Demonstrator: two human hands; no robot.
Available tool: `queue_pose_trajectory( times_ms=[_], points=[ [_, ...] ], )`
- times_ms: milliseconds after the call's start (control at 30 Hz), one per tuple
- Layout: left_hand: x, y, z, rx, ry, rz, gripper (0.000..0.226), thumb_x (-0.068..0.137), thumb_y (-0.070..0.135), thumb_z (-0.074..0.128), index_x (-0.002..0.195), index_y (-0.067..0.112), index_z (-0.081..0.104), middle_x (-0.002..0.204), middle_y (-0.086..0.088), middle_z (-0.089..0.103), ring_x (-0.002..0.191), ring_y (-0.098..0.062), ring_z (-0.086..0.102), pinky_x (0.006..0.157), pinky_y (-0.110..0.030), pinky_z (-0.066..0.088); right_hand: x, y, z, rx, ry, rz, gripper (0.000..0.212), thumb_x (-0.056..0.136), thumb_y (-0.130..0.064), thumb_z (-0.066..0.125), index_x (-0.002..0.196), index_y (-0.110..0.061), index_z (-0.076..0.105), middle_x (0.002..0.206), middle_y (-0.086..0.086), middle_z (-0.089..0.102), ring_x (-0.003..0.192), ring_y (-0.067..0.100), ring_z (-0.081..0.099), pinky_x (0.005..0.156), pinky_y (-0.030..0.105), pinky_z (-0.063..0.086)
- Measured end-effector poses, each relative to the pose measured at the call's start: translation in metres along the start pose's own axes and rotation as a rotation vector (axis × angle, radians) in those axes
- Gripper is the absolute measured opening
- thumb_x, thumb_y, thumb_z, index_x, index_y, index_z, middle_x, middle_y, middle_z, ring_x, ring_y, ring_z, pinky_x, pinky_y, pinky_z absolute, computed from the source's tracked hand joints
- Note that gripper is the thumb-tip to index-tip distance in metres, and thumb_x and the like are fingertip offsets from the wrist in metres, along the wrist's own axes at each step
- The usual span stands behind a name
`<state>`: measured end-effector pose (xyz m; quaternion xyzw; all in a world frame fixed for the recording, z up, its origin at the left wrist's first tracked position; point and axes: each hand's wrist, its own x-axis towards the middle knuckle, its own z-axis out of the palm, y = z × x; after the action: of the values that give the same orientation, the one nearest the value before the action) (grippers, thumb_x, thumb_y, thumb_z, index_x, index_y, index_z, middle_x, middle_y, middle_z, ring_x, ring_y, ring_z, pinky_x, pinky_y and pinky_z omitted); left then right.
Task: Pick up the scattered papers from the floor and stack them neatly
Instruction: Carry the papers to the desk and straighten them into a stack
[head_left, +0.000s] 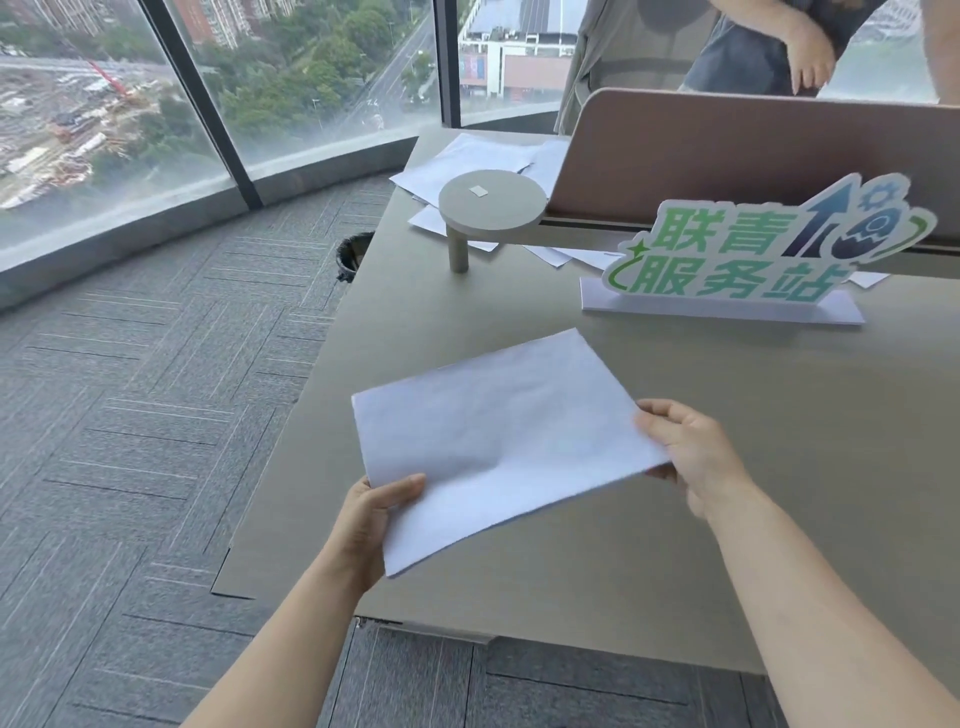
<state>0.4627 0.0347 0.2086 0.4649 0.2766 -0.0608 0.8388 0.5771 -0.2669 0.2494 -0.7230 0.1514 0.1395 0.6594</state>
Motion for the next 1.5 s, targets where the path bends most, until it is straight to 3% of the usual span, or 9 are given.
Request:
queue_pose_trajectory(
  times_ms=[67, 167, 233, 367, 533, 767, 1033, 1233, 1500],
  points=[
    [-0.001, -0.002, -0.003, -0.029, 0.062, 0.023, 0.047, 0.069, 0.004, 0.071, 0.115, 0.000, 0.064, 0.102, -0.018, 0.072, 0.075, -0.031, 0.071, 0.054, -0.036, 0.056, -0.012, 0.003, 0.007, 0.102, 0.015, 0.010, 0.012, 0.093, -0.029, 0.062, 0.100, -0.020, 0.067, 0.097, 0.007, 0.070, 0.056, 0.014, 0.067, 0.059, 0.030, 0.048],
    [-0.002, -0.007, -0.005, -0.081, 0.141, 0.039, 0.036, 0.080, 0.003, 0.065, 0.116, -0.001, 0.064, 0.101, -0.016, 0.071, 0.070, -0.028, 0.069, 0.050, -0.033, 0.053, -0.037, 0.010, 0.030, 0.172, -0.076, 0.038, 0.051, 0.077, -0.059, 0.066, 0.109, -0.020, 0.063, 0.098, 0.008, 0.076, 0.063, 0.023, 0.069, 0.058, 0.031, 0.048],
    [-0.003, -0.010, -0.004, -0.109, 0.171, 0.062, 0.037, 0.081, 0.002, 0.064, 0.117, -0.003, 0.063, 0.106, -0.017, 0.071, 0.077, -0.029, 0.070, 0.058, -0.035, 0.056, -0.053, 0.014, 0.053, 0.158, -0.165, 0.080, 0.058, 0.076, -0.064, 0.060, 0.112, -0.019, 0.061, 0.100, 0.009, 0.077, 0.067, 0.028, 0.070, 0.057, 0.032, 0.049],
    [-0.010, -0.012, -0.001, -0.137, 0.197, 0.123, 0.048, 0.070, 0.002, 0.072, 0.116, -0.004, 0.063, 0.117, -0.021, 0.068, 0.096, -0.033, 0.067, 0.086, -0.047, 0.053, -0.075, 0.018, 0.100, 0.151, -0.272, 0.117, 0.046, 0.089, -0.059, 0.051, 0.114, -0.022, 0.063, 0.100, 0.008, 0.075, 0.074, 0.032, 0.071, 0.061, 0.035, 0.050],
    [-0.019, -0.013, -0.001, -0.098, 0.167, 0.160, 0.051, 0.067, 0.010, 0.074, 0.116, 0.000, 0.064, 0.114, -0.018, 0.070, 0.103, -0.035, 0.067, 0.091, -0.051, 0.051, -0.081, 0.023, 0.143, 0.132, -0.196, 0.139, 0.025, 0.096, -0.027, 0.057, 0.119, -0.018, 0.058, 0.111, 0.010, 0.073, 0.087, 0.027, 0.072, 0.061, 0.035, 0.058],
    [-0.026, -0.004, -0.021, -0.022, 0.097, 0.114, 0.048, 0.067, 0.020, 0.074, 0.113, 0.010, 0.066, 0.110, -0.008, 0.073, 0.099, -0.025, 0.070, 0.070, -0.034, 0.055, -0.082, 0.025, 0.155, 0.129, -0.091, 0.107, 0.026, 0.094, -0.005, 0.051, 0.107, -0.018, 0.069, 0.108, 0.000, 0.076, 0.100, 0.024, 0.071, 0.088, 0.046, 0.057],
    [-0.007, 0.037, -0.067, 0.120, 0.286, 0.126, 0.030, 0.090, 0.009, 0.061, 0.120, 0.015, 0.057, 0.109, -0.006, 0.067, 0.084, -0.018, 0.061, 0.073, -0.034, 0.049, -0.068, 0.023, 0.130, 0.074, -0.203, 0.128, 0.027, 0.094, 0.002, 0.051, 0.105, -0.013, 0.071, 0.098, -0.001, 0.078, 0.079, 0.014, 0.075, 0.055, 0.020, 0.054],
    [0.000, 0.055, -0.065, 0.486, 0.155, 0.036, 0.020, 0.095, 0.015, 0.056, 0.112, 0.016, 0.068, 0.086, -0.002, 0.070, 0.071, -0.020, 0.055, 0.059, -0.021, 0.049, -0.044, 0.025, 0.118, -0.008, -0.335, 0.167, 0.027, 0.094, 0.003, 0.051, 0.111, -0.007, 0.070, 0.104, 0.005, 0.078, 0.091, 0.022, 0.075, 0.067, 0.027, 0.058],
    [0.012, 0.047, -0.025, 0.472, 0.149, 0.078, 0.031, 0.095, 0.003, 0.050, 0.099, 0.020, 0.075, 0.097, -0.004, 0.077, 0.086, -0.020, 0.072, 0.080, -0.033, 0.057, -0.011, 0.021, 0.109, -0.010, -0.419, 0.221, 0.027, 0.094, 0.003, 0.050, 0.111, -0.007, 0.069, 0.105, 0.009, 0.077, 0.092, 0.026, 0.075, 0.068, 0.031, 0.059]
  ],
)
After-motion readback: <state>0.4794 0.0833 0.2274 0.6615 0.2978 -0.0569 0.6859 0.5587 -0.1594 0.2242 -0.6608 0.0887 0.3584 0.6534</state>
